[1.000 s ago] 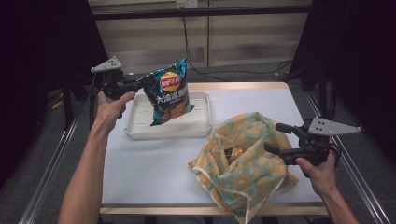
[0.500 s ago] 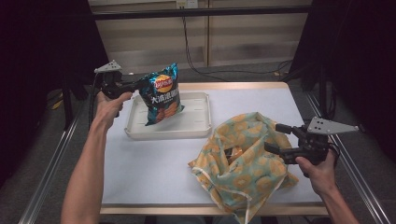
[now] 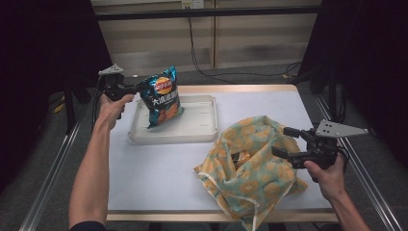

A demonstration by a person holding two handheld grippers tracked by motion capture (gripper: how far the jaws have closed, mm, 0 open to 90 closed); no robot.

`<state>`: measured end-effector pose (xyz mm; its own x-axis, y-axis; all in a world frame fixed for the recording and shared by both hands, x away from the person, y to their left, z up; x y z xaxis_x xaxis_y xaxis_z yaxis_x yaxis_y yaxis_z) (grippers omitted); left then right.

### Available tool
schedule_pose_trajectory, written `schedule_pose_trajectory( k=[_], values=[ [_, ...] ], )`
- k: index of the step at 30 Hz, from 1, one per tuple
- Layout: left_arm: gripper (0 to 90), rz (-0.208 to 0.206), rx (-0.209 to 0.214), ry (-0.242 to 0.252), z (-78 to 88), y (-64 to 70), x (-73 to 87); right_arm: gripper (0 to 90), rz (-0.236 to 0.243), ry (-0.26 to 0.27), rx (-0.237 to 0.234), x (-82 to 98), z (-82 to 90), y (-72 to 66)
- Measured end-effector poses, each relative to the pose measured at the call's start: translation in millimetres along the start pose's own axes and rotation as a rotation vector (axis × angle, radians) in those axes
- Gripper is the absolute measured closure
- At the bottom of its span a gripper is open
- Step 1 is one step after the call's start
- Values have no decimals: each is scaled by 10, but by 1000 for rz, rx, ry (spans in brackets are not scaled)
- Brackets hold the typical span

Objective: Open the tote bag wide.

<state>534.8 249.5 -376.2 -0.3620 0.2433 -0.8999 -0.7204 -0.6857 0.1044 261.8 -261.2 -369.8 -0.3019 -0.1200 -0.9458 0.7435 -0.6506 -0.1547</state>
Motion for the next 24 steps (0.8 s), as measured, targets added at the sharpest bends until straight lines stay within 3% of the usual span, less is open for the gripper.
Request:
schedule_pose_trajectory(
  k=[7,13,16,24],
  values=[
    [882,10,-32,1,-22,-79,-19,148,7,3,-1,-23,25,-24],
    [825,47,-107,10,-86,-106,18,148,8,-6,-1,-4,-4,-28],
    [803,46,-118,20,-108,-120,20,148,9,-6,-7,-5,-14,-42],
    [636,71,-153,3,-183,-180,55,148,13,7,-4,-36,27,-39]
  ],
)
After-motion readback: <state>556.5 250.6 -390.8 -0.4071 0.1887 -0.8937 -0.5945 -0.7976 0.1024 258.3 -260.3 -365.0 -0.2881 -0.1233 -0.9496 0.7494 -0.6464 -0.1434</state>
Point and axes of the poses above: each handheld gripper's, and its own axes: z roughly backward along the jaws, x roughly out of its underside, y roughly to its right, the point moved 3 cm from there along -z, roughly forward along the jaws, and after that the axes turned 2 degrees about -x, right-handed, at the moved point
